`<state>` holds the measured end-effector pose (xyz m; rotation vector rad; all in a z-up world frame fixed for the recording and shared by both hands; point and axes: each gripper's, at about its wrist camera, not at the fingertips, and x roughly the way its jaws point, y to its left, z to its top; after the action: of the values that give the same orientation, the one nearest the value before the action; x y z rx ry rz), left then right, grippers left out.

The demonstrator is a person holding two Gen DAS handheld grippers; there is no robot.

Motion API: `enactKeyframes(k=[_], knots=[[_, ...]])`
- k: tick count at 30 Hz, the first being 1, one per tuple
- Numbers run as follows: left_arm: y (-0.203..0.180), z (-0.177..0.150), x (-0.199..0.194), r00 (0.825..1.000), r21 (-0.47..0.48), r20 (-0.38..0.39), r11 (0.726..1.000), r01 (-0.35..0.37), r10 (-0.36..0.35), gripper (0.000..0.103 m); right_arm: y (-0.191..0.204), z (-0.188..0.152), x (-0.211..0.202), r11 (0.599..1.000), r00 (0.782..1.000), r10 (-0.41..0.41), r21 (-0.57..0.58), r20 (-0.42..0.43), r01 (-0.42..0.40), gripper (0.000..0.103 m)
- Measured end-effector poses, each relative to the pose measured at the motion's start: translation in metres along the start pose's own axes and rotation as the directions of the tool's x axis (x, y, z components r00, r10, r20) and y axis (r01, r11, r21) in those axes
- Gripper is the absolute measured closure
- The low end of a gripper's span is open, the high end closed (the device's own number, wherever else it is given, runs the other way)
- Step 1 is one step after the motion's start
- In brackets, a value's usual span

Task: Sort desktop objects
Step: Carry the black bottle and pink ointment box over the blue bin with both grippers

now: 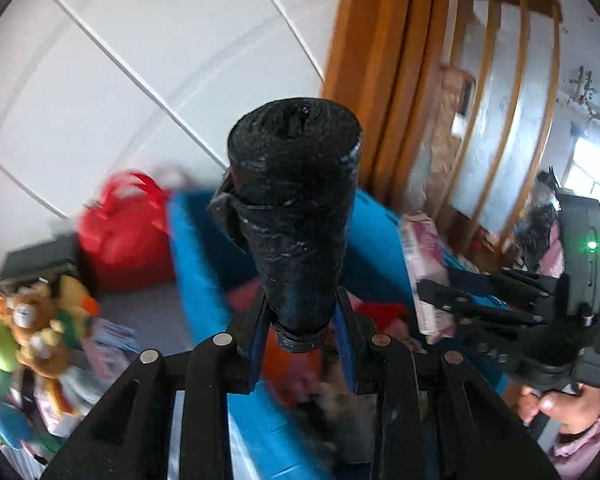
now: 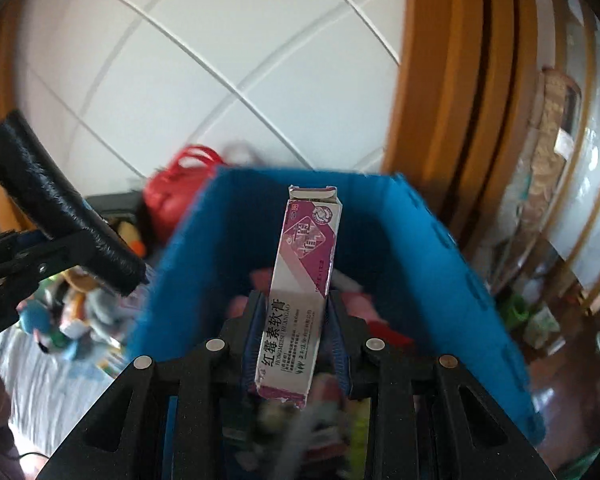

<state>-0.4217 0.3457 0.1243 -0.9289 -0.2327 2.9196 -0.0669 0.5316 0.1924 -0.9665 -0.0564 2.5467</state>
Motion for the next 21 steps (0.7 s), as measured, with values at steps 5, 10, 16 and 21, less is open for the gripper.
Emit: enactKeyframes(k=[5, 10, 16, 21], knots=[[-0.044, -0.002, 0.086, 0.970, 0.090, -0.226, 0.994, -0.069, 0.088, 0.073, -0.039, -0.012, 0.055, 0.998, 0.980, 0.022, -0.047, -0.199, -0.032, 0.073], [-0.060, -0.035, 0.140, 0.872, 0.103, -0.479, 0.993, -0.055, 0.098, 0.073, -0.067, -0.046, 0.083, 0.996, 0.941, 0.024, -0.076, -0.337, -0.053, 0.073], [-0.062, -0.068, 0.165, 0.762, 0.111, -0.632, 0.990, -0.091, 0.141, 0.073, -0.084, -0.076, 0.105, 0.991, 0.886, 0.103, -0.027, -0.452, -0.130, 0.072], [-0.057, -0.077, 0.168, 0.733, 0.143, -0.648, 0.978, -0.151, 0.208, 0.073, -0.075, -0.075, 0.103, 0.985, 0.885, 0.109, -0.068, -0.454, -0.156, 0.072]])
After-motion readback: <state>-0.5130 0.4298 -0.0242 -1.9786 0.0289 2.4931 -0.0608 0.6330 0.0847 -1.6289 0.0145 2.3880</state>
